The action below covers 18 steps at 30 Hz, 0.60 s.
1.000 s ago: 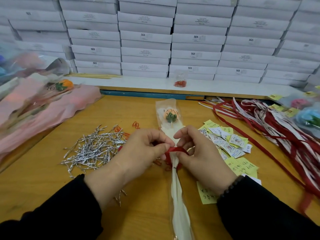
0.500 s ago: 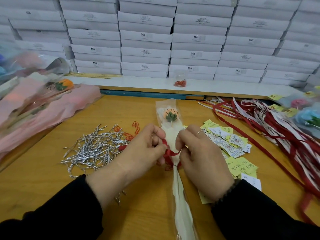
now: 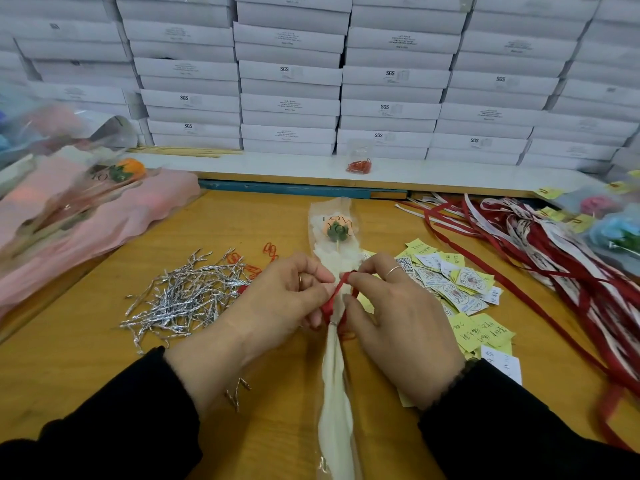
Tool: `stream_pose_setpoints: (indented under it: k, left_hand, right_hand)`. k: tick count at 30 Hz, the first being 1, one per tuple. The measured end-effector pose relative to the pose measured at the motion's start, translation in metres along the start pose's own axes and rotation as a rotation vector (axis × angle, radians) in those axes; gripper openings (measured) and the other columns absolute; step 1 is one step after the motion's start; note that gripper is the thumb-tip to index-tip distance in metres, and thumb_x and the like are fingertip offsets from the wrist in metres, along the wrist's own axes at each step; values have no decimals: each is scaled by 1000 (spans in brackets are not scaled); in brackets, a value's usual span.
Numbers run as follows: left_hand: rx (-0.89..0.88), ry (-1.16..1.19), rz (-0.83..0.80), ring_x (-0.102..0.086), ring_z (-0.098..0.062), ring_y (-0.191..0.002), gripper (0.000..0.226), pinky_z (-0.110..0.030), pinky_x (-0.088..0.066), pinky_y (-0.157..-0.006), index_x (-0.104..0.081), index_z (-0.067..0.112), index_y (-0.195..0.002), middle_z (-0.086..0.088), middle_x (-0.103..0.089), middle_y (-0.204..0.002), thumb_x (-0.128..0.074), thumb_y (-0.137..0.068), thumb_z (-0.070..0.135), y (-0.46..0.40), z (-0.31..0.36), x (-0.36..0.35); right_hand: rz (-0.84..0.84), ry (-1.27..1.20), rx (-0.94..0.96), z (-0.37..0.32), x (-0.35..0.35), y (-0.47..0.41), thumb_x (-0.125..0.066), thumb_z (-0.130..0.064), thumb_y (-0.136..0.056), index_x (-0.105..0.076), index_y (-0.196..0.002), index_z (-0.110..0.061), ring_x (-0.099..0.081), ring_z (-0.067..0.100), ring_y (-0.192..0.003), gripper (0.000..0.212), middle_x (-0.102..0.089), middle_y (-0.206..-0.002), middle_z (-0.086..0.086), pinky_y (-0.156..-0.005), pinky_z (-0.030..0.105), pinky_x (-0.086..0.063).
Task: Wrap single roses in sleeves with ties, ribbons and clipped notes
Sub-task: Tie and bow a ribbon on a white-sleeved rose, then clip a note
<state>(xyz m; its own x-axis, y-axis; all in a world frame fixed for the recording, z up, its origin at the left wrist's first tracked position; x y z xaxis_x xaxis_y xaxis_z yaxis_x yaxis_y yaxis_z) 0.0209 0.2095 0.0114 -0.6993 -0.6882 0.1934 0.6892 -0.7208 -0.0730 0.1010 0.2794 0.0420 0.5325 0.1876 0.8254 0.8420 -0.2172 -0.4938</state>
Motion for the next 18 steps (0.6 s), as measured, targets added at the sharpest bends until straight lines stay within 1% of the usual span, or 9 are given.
stream_pose_setpoints:
  k: [2, 5, 8, 10, 12, 14, 15, 17, 18]
  left_hand:
    - [4, 0, -22, -46, -4, -41, 12, -15, -38, -47, -57, 8, -84, -7, -49, -58, -52, -91, 0, 1, 0, -3]
    - [21, 29, -46, -45, -6, -43, 14, -17, -37, -50, -58, 7, -81, -5, -49, -55, -51, -91, 1, 1, 0, -6]
    - [25, 41, -71, -45, -7, -43, 15, -16, -36, -48, -59, 7, -80, -2, -51, -49, -51, -91, 1, 3, 0, -8]
    - [17, 22, -67, -45, -5, -41, 14, -13, -36, -45, -59, 7, -81, 0, -51, -47, -52, -91, 2, 4, 0, -8]
    - [7, -14, -50, -46, -5, -43, 11, -15, -37, -47, -59, 8, -82, 1, -52, -49, -53, -91, 4, 3, 0, -5]
    - [1, -62, -37, -46, -6, -44, 9, -16, -37, -48, -59, 9, -82, -4, -54, -55, -55, -90, 6, 1, -1, -2]
    - [0, -87, -34, -46, -6, -44, 9, -15, -37, -48, -60, 10, -81, -4, -54, -54, -56, -90, 7, 0, -1, -1]
    - [0, -132, -35, -45, -3, -44, 11, -12, -36, -47, -61, 11, -79, 4, -53, -48, -58, -89, 11, 0, -1, 1]
    - [2, -146, -37, -45, -2, -44, 11, -11, -36, -47, -62, 11, -78, 6, -52, -46, -59, -89, 13, 0, -1, 2]
  right_hand:
    - [-30, -56, -9, 3, -6, 0, -57, -28, -89, -67, -92, -18, -45, 11, -56, 15, -51, -97, -5, -48, 19, -31]
    - [-75, -240, -40, 8, -14, -2, -59, -23, -87, -67, -90, -19, -44, 5, -58, 10, -47, -99, -8, -56, 20, -37]
    - [-106, -501, -158, 18, -19, -6, -66, -12, -81, -70, -80, -14, -45, 6, -59, 5, -51, -95, -7, -61, 19, -41]
    - [-115, -615, -241, 24, -19, -6, -69, -8, -78, -68, -70, -13, -43, 4, -58, 10, -54, -94, -2, -58, 13, -39]
    - [-161, -702, -309, 28, -20, -6, -70, -8, -76, -64, -64, -12, -44, 3, -58, 14, -57, -92, 3, -56, 8, -38]
    - [-232, -793, -372, 29, -23, -5, -69, -11, -74, -64, -66, -7, -51, 4, -58, 11, -59, -79, 1, -50, 6, -37]
    - [-267, -826, -400, 30, -24, -4, -69, -14, -73, -64, -67, -6, -50, 1, -52, 11, -57, -67, -4, -46, 7, -35]
    - [-324, -856, -438, 32, -27, -2, -65, -17, -76, -61, -64, -10, -40, -2, -39, 14, -48, -47, -13, -40, 7, -30]
    - [-341, -872, -451, 34, -28, -1, -64, -16, -79, -59, -63, -11, -38, -2, -36, 17, -44, -42, -13, -38, 7, -28]
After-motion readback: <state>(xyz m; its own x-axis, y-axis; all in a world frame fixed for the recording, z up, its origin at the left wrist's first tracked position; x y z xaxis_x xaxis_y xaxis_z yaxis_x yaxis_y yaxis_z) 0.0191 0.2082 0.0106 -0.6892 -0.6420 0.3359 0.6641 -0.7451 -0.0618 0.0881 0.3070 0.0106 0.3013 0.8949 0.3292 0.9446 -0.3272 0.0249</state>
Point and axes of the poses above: each hand's wrist, its own y-axis away from the middle knuckle, its own x-axis out of the back of the hand, z = x × y, the point moved 9 cm from there along -y, towards the middle knuckle
